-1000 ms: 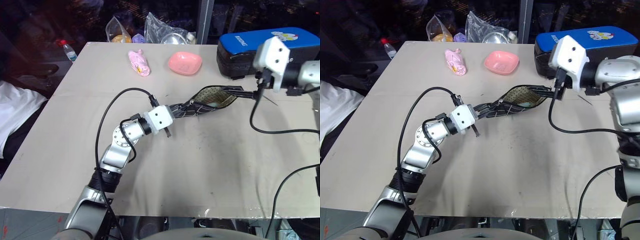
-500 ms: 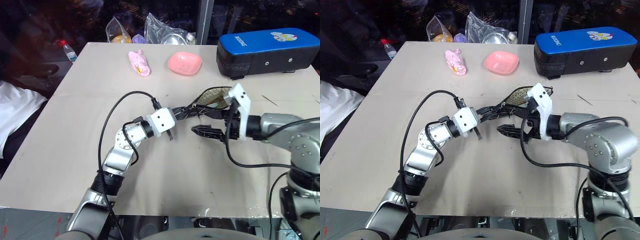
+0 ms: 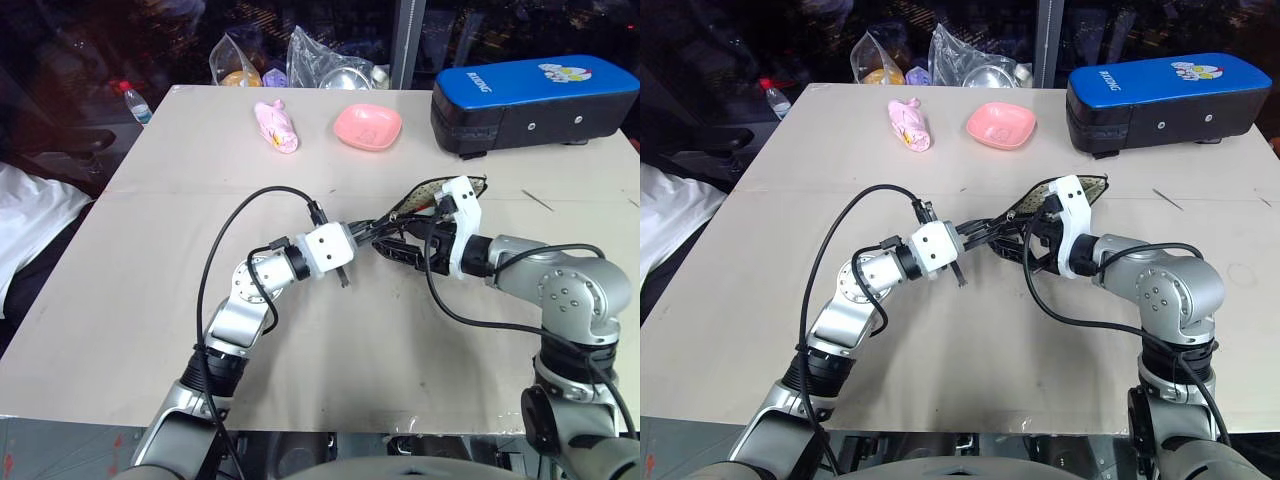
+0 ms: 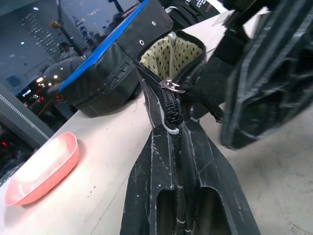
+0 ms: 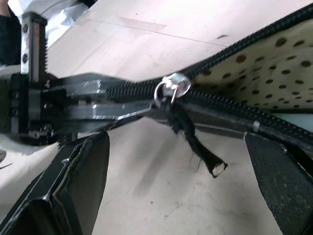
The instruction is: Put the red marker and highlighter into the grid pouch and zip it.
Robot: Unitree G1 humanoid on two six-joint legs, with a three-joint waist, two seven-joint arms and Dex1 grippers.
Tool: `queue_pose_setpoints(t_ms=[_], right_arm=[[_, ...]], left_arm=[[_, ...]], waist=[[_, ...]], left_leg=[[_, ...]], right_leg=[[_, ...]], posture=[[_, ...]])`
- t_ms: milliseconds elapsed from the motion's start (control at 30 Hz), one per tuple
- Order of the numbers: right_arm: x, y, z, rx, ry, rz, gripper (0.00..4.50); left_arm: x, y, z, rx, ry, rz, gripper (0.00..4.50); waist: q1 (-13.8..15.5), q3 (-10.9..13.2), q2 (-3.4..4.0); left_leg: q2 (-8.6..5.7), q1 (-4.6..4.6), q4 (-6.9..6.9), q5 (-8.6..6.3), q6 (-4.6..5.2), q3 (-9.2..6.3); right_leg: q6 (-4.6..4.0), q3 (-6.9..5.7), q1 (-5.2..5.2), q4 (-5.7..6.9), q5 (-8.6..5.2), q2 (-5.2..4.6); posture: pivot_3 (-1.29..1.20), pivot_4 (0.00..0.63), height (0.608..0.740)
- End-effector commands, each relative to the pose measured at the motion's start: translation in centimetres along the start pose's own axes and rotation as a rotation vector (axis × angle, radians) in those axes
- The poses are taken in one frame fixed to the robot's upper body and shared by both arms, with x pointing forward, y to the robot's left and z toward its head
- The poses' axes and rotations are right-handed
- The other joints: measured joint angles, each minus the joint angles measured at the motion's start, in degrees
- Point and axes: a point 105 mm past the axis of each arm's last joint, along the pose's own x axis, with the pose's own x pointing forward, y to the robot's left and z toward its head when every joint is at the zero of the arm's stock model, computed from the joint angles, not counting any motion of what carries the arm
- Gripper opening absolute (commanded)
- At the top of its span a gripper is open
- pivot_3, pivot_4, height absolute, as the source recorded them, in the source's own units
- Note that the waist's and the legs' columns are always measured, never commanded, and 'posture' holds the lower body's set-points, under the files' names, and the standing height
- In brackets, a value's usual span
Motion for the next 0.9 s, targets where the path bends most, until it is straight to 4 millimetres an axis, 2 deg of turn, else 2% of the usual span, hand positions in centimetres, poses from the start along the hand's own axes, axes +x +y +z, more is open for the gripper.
queue_pose_setpoints(t_ms=[33, 133, 200, 267, 500, 533, 600, 700, 733, 900], right_arm=[[-0.3, 0.4, 1.6, -0.023, -0.064, 0.018, 4.43], [-0.3, 0.4, 1.7, -0.02, -0.062, 0.02, 4.43], [-0.3, 0.4, 1.6, -0.017, -0.059, 0.023, 3.92], [-0.3, 0.5, 1.6, -0.012, -0.06, 0.024, 3.17], [-0.3, 1.0, 1.7, -0.003, -0.062, 0.042, 3.17], [-0.3, 1.1, 1.7, 0.0, -0.062, 0.042, 2.61], [-0.3, 1.1, 1.6, 0.004, -0.06, 0.042, 1.81], [-0.3, 1.0, 1.6, 0.01, -0.059, 0.039, 0.21], [-0.3, 1.0, 1.6, 0.011, -0.059, 0.037, 0.09], [-0.3, 0.9, 1.6, 0.026, -0.062, 0.024, 0.09]], left_arm=[[0.0, 0.0, 1.2, 0.056, -0.042, -0.014, 0.0], [-0.1, -0.3, 1.1, 0.083, -0.037, -0.035, 0.0], [-0.1, -0.5, 1.0, 0.095, -0.036, -0.047, 0.0], [-0.2, -0.6, 1.0, 0.098, -0.036, -0.05, 0.0], [-0.3, -1.0, 0.7, 0.131, -0.027, -0.08, 0.0], [-0.3, -1.1, 0.7, 0.136, -0.027, -0.086, 0.0], [-0.3, -1.2, 0.6, 0.138, -0.027, -0.089, 0.0], [-0.2, -1.2, 0.6, 0.138, -0.027, -0.088, 0.0], [-0.2, -1.2, 0.6, 0.138, -0.027, -0.089, 0.0], [-0.2, -1.4, 0.5, 0.141, -0.028, -0.094, 0.0]], waist=[[-0.03, 0.0, 0.0], [-0.07, 0.0, 0.0], [-0.07, 0.0, 0.0], [-0.07, 0.0, 0.0], [-0.14, 0.0, 0.0], [-0.18, 0.0, 0.0], [-0.2, 0.0, 0.0], [-0.2, 0.0, 0.0], [-0.17, 0.0, 0.0], [-0.3, 0.0, 0.0]], left_leg=[[0.0, 0.0, 0.0, -0.05, 0.09, 0.0], [0.0, 0.0, 0.0, -0.06, 0.1, 0.0], [0.0, 0.0, 0.0, -0.06, 0.1, 0.0], [0.01, 0.0, 0.0, -0.06, 0.1, 0.0], [0.02, 0.0, -0.01, -0.07, 0.11, 0.0], [0.02, 0.0, -0.02, -0.07, 0.11, 0.0], [0.02, 0.0, -0.02, -0.07, 0.11, 0.0], [0.02, 0.0, -0.02, -0.07, 0.12, 0.0], [0.02, 0.0, -0.02, -0.07, 0.12, 0.0], [0.02, 0.0, -0.04, -0.07, 0.12, 0.0]], right_leg=[[0.0, 0.0, 0.0, 0.0, 0.0, 0.0], [0.0, 0.0, 0.0, 0.0, 0.0, 0.0], [0.0, 0.0, 0.0, 0.0, 0.0, 0.0], [0.0, 0.0, 0.0, 0.0, 0.0, -0.01], [0.0, 0.0, 0.0, 0.0, 0.0, -0.01], [0.0, 0.0, 0.0, 0.0, 0.0, -0.01], [0.0, -0.01, 0.0, 0.0, 0.0, -0.01], [0.0, -0.01, 0.0, -0.01, 0.0, -0.02], [0.0, -0.01, 0.0, -0.01, 0.0, -0.02], [0.0, -0.01, 0.0, -0.01, 0.0, -0.03]], posture=[[0.0, 0.15, 0.737], [0.0, 0.15, 0.737], [0.0, 0.15, 0.737], [0.0, 0.15, 0.737], [0.0, 0.15, 0.737], [0.0, 0.15, 0.737], [0.0, 0.15, 0.737], [0.0, 0.15, 0.737], [0.0, 0.15, 0.737], [0.0, 0.15, 0.737]])
